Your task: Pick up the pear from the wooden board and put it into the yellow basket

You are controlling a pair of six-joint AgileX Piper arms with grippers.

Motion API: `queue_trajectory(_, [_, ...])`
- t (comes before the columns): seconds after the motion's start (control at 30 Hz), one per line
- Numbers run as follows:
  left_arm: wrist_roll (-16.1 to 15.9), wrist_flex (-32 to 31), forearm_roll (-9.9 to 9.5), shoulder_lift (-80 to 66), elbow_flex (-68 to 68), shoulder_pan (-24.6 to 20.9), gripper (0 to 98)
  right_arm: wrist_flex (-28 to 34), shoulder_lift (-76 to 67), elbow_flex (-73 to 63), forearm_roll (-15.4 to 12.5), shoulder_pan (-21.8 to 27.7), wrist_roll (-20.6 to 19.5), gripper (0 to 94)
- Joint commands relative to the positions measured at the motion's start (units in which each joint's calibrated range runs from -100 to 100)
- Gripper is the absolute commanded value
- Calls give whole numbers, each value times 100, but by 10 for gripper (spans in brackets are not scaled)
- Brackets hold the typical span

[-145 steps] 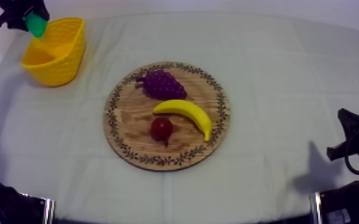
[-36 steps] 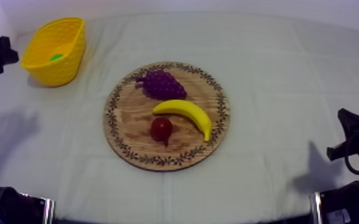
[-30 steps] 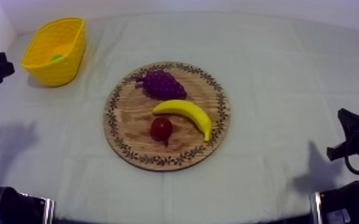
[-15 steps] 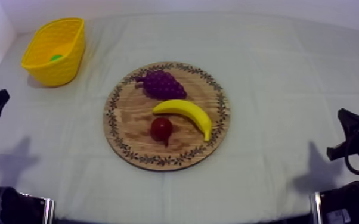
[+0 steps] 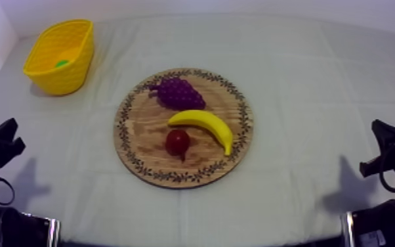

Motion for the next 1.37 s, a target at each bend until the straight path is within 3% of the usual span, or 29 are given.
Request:
queue_trajectory(0.0, [63,-81,-35,-236,288,10,1,-1,-3,-2,-2,-1,0,2])
queue_trajectory(0.2, [262,-48,-205,-582,496,62,1,-1,-3,-2,-2,-1,2,2])
queue_trajectory(0.37, [770,391,-498,-860,434,179,1,-1,-3,-2,-2,-1,1,2])
queue_trajectory(0.53, [833,572,-620,-921,419,282,1,-1,-3,-2,-2,-1,0,2])
queue_trajectory(0.73, [1189,116,-747,-931,601,334,1,-1,-3,-2,-2,-1,0,2])
queue_trajectory(1.33, [1151,-104,-796,-933,676,351,1,-1,-3,-2,-2,-1,0,2])
